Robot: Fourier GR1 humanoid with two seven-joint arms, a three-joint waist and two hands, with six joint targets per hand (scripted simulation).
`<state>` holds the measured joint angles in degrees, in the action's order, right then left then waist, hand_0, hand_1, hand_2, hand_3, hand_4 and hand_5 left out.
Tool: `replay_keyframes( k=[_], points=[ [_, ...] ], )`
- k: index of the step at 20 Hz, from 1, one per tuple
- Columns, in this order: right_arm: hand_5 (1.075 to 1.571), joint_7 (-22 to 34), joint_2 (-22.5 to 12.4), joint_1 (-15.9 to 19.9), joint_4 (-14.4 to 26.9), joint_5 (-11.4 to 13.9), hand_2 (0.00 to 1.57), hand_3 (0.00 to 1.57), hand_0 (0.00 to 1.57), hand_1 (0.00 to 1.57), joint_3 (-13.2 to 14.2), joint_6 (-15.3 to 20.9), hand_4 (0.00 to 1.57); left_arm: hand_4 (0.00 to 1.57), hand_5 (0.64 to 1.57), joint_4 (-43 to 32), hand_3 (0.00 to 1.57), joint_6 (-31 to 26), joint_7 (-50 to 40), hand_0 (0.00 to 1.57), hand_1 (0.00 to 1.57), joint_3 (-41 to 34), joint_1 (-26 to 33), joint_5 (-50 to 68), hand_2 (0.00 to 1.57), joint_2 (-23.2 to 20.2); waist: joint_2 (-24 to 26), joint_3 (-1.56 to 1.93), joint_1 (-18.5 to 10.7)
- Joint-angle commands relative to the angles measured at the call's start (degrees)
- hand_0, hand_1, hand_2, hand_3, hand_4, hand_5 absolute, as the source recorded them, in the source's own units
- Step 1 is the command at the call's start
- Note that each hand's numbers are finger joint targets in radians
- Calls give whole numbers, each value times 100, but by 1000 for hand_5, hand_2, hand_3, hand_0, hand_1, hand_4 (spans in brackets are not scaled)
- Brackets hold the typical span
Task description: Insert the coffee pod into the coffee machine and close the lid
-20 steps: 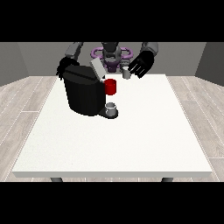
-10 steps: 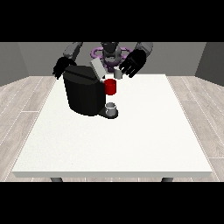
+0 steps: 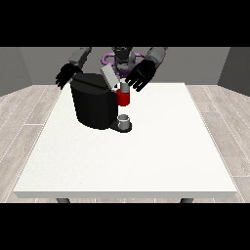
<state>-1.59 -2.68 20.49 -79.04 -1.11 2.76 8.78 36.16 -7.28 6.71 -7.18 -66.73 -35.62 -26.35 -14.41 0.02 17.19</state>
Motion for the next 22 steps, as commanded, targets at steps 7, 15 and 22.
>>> replay_keyframes(
  k=[7, 15, 22],
  points=[
    [1571, 1, -134, -3, 108, -262, 0, 0, 0, 0, 260, -151, 513, 504, 1571, 65, 1187, 78, 45, 1206, 1206, 210, 190, -160, 1261, 420, 153, 0, -158],
    [1571, -345, 203, -377, 179, -141, 0, 0, 0, 0, 31, -9, 442, 521, 1571, -46, 1208, -142, -177, 1204, 1204, 129, -84, -176, 1279, 307, 159, 1, -68],
    [1571, -393, 92, -420, 42, -14, 0, 0, 0, 0, -34, -17, 415, 488, 1571, -128, 1199, 53, 108, 1221, 1221, 88, 123, -234, 1275, 290, -5, -1, -37]
  ],
)
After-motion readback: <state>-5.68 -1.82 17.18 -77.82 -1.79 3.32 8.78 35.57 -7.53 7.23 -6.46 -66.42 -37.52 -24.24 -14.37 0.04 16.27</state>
